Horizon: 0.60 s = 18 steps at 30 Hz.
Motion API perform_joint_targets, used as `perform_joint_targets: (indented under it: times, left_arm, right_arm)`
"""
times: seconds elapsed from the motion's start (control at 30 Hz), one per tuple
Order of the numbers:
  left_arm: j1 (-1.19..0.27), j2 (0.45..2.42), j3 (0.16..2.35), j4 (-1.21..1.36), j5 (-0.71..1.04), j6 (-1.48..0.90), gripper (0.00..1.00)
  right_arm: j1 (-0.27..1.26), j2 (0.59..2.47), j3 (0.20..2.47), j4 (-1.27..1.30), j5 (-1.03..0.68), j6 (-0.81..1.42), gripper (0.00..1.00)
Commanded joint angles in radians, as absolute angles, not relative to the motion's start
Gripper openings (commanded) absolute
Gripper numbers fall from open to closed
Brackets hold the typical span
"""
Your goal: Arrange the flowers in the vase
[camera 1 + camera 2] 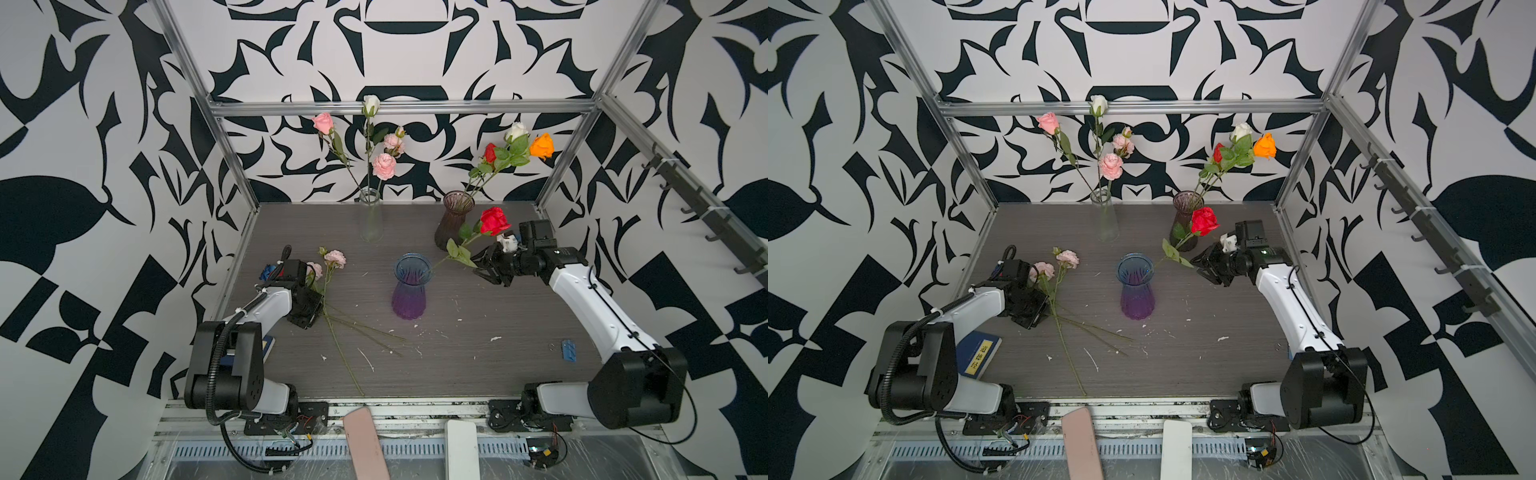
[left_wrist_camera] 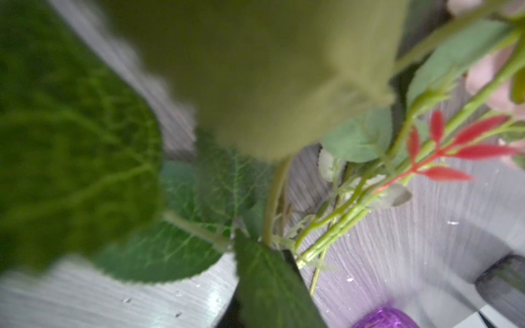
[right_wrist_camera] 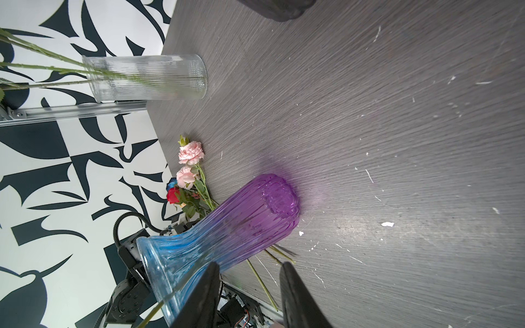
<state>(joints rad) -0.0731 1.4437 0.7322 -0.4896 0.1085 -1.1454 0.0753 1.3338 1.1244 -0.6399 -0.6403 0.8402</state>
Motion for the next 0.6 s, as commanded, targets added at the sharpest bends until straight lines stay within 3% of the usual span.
perform_joint_targets:
  times: [0.0, 0.17, 0.3, 0.57]
  left_arm:
    - [-0.066, 1.438, 0.73, -0.496, 0.095, -1.143, 0.12]
    - [-0.064, 1.436, 0.73, -0.496, 0.096, -1.143, 0.09]
    - [-0.063, 1.423, 0.735, -0.496, 0.106, -1.154, 0.01]
    - [-0.063, 1.339, 0.851, -0.551, 0.105, -1.183, 0.0]
  right_arm:
    - [0.077, 1.307, 1.128, -0.65, -0.638, 0.842, 0.39]
    - [0.076, 1.309, 1.128, -0.649, -0.64, 0.842, 0.39]
    - [0.077, 1.31, 1.13, -0.649, -0.641, 0.843, 0.39]
    - [0.076, 1.315, 1.123, -0.641, -0.644, 0.841, 0.39]
